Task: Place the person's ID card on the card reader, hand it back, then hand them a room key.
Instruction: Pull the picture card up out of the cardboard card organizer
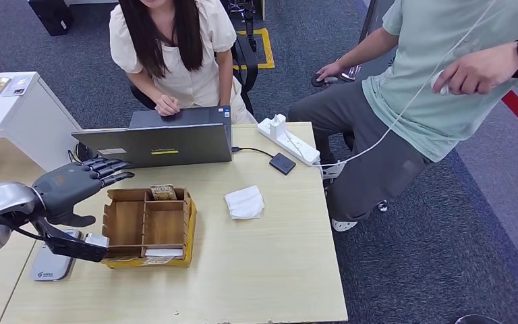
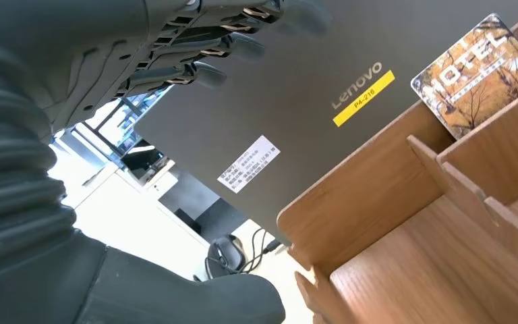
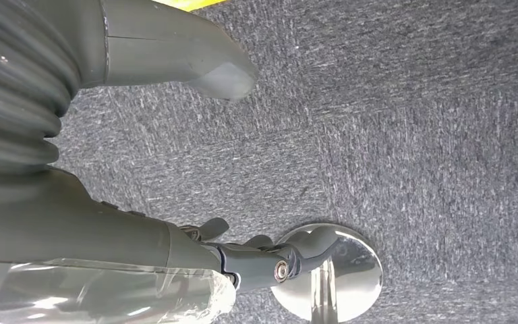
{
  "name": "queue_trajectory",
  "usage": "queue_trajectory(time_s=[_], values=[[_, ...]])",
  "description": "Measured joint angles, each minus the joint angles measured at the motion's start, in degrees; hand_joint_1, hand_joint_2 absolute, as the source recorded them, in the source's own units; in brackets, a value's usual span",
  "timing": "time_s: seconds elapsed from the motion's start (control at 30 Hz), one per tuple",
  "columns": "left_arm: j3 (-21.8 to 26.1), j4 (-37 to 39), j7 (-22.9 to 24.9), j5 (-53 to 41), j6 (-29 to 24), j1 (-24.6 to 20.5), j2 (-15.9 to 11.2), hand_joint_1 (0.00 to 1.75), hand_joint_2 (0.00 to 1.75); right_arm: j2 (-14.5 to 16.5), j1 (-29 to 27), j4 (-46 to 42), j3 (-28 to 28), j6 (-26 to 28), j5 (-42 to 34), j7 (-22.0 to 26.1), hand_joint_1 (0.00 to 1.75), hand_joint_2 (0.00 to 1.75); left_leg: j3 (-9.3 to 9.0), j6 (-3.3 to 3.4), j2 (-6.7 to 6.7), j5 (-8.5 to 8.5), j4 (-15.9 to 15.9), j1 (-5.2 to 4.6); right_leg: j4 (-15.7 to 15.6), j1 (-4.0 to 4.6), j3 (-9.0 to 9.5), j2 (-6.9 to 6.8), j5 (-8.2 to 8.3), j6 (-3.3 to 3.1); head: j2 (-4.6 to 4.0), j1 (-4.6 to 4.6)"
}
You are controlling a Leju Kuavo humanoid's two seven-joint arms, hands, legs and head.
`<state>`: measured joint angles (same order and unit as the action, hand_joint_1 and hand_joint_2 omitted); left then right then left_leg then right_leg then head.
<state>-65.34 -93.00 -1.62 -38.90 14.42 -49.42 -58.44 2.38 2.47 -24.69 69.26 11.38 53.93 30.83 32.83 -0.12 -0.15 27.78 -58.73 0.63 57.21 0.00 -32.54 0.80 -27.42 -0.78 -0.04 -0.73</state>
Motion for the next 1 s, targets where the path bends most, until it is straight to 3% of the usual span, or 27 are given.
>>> queue_trajectory(time_s=[0.6,1.0], values=[[7.85,-1.96,-1.56,-4.7,1.26,5.17,1.28,0.0,1.75,0.56,0.08,-1.1,2.11,-0.17,1.07,0.13,0.0,1.75,0.0,0.0,-0.01,0.0,0.0,0.0,0.0,0.01,-0.01,0.0,0.0,0.0,-0.01,0.01],[8.75,-3.46,-2.64,-5.79,1.02,8.53,2.74,0.0,1.75,1.02,0.11,-1.4,2.7,-0.1,1.42,0.08,0.0,1.75,0.0,0.0,-0.02,0.0,0.0,0.0,0.0,0.0,0.0,0.0,0.0,0.0,-0.01,0.01]])
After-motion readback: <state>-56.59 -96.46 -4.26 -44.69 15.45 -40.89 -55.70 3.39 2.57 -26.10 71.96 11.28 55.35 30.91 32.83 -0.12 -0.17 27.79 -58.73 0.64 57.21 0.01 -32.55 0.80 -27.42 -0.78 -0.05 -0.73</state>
